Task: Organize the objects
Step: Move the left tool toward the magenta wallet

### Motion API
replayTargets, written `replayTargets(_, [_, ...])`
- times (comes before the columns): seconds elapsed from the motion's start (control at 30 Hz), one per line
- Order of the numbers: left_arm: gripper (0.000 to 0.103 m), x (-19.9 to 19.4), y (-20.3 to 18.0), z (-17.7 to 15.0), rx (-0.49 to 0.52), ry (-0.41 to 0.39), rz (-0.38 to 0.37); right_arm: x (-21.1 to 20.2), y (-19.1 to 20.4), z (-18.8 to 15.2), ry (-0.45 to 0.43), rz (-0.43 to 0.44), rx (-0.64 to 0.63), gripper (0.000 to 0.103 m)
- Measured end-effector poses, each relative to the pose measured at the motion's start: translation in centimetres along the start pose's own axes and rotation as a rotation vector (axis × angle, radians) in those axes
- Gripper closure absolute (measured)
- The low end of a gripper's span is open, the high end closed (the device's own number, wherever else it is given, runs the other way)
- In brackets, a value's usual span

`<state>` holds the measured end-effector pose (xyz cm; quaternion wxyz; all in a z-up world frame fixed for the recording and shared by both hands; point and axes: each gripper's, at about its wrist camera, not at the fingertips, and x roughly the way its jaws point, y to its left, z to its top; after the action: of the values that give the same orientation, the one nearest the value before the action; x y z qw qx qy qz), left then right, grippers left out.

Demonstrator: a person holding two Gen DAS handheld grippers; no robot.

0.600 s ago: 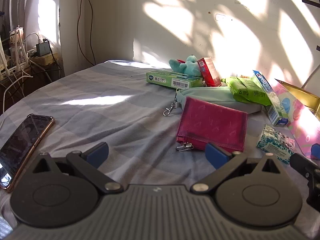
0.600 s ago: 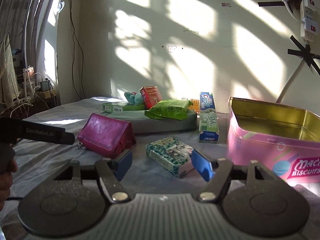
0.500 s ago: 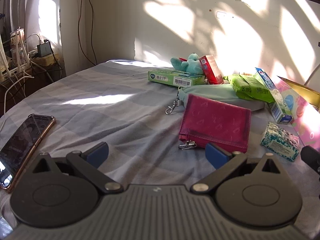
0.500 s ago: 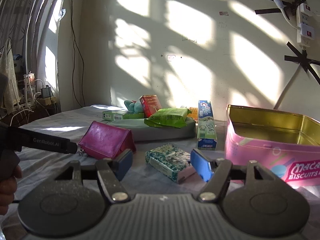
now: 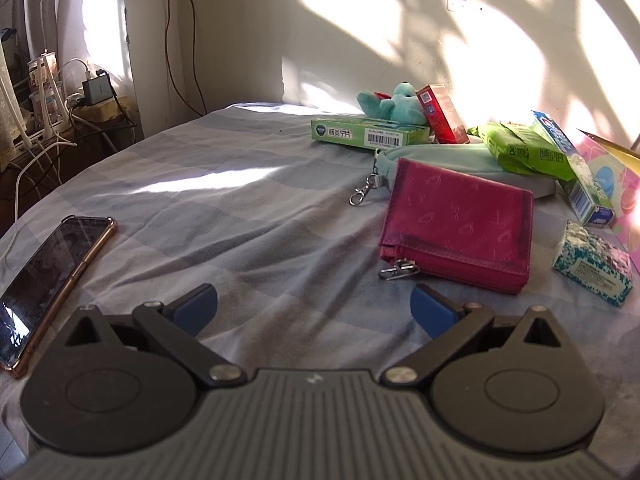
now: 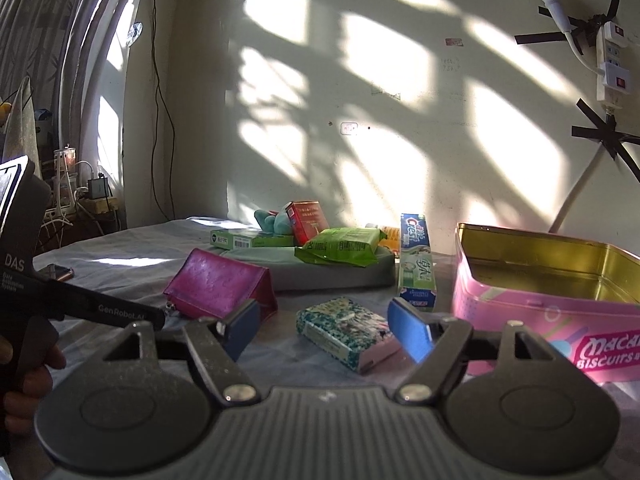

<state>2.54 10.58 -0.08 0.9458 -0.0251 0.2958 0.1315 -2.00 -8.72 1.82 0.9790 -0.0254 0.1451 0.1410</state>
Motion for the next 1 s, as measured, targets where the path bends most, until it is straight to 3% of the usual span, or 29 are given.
replayTargets(0.63, [0.0,0.31,-0.05,-0.01,-0.016,0.019,-0.003,0.07,0.25,-0.04,0.003,0.002,-0.013,0.024])
replayTargets(1.0, [0.0,0.06,0.43,0.05,-0.014,0.009,-0.056,0.45,0.33,0.02,0.028,-0.001,-0.021,0.024])
